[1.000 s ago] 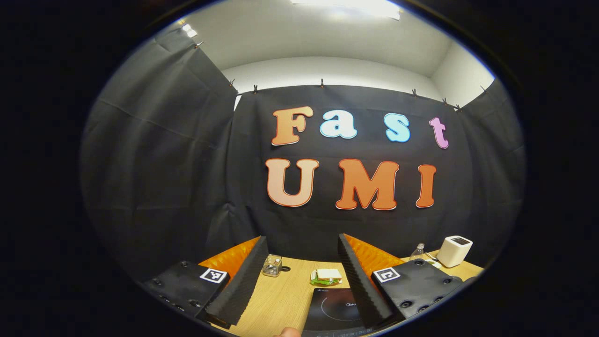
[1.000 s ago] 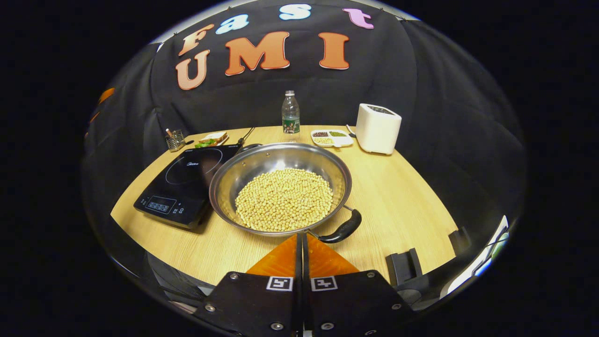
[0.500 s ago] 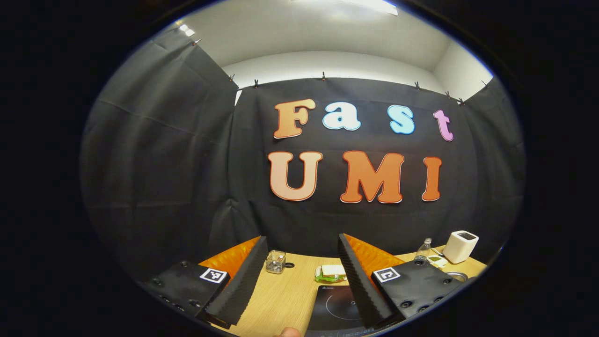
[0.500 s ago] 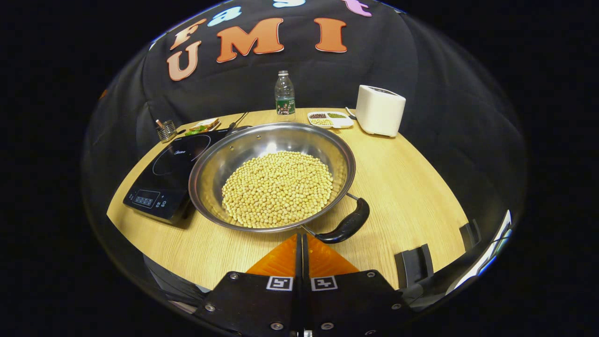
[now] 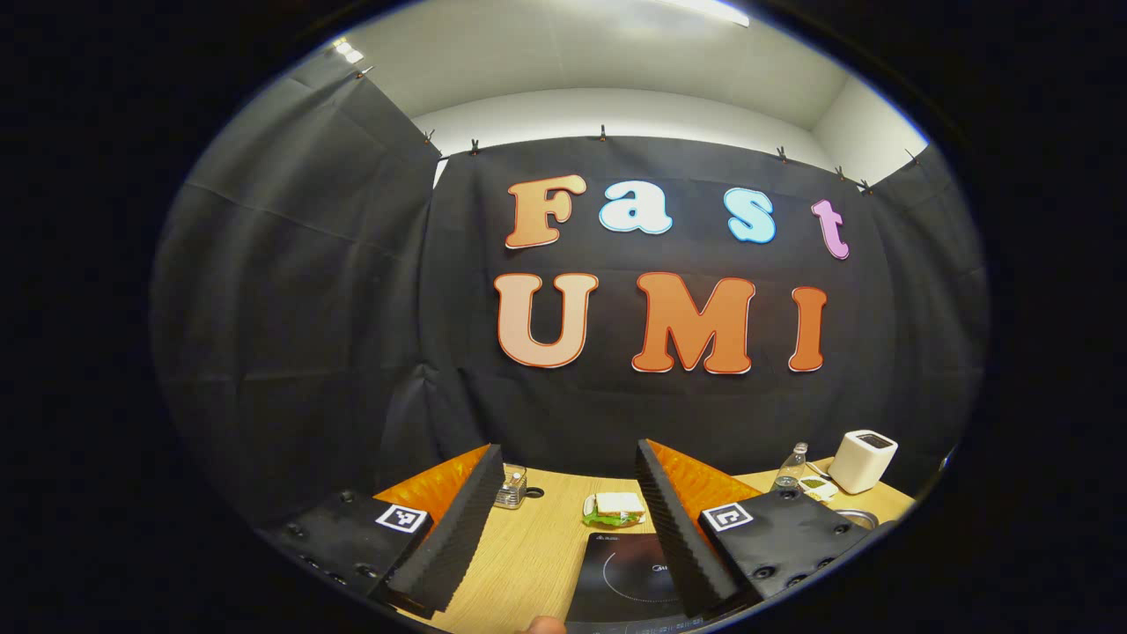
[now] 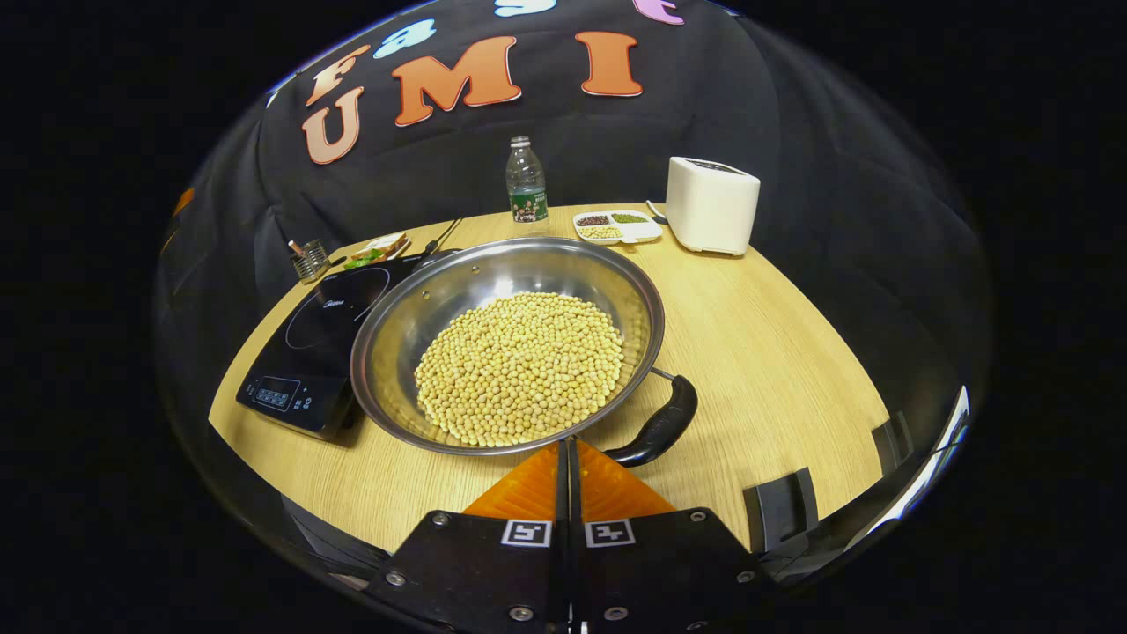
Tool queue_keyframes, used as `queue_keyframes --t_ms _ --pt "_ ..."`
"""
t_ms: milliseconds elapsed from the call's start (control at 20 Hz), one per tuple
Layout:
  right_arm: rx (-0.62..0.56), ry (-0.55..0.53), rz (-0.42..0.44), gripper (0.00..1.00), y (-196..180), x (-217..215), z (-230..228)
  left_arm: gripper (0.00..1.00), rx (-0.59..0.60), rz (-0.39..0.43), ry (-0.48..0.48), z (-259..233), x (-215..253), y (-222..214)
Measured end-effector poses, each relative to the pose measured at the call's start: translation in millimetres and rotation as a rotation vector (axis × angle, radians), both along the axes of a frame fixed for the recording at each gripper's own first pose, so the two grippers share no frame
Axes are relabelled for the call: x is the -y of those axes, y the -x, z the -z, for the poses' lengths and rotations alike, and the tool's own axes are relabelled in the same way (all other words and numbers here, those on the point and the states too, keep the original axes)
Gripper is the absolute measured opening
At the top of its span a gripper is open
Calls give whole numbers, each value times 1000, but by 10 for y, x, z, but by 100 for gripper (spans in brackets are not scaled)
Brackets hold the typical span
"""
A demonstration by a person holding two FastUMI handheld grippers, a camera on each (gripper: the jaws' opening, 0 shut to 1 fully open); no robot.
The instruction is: First push the handle of the pot to place it horizontally, then grasp the pot with both hands and set it on the induction cooktop.
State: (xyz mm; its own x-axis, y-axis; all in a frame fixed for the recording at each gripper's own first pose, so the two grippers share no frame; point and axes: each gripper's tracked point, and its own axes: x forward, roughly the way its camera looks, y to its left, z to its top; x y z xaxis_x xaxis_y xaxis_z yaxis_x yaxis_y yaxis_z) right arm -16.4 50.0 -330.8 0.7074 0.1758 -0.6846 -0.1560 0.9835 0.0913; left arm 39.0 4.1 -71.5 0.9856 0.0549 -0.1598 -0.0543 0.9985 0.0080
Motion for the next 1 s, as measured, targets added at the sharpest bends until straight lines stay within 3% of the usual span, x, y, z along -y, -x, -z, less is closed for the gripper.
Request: queue_keyframes --t_ms 1000 --pt "39 59 99 0 -607 421 31 98 -21 -6 -14 197 82 -198"
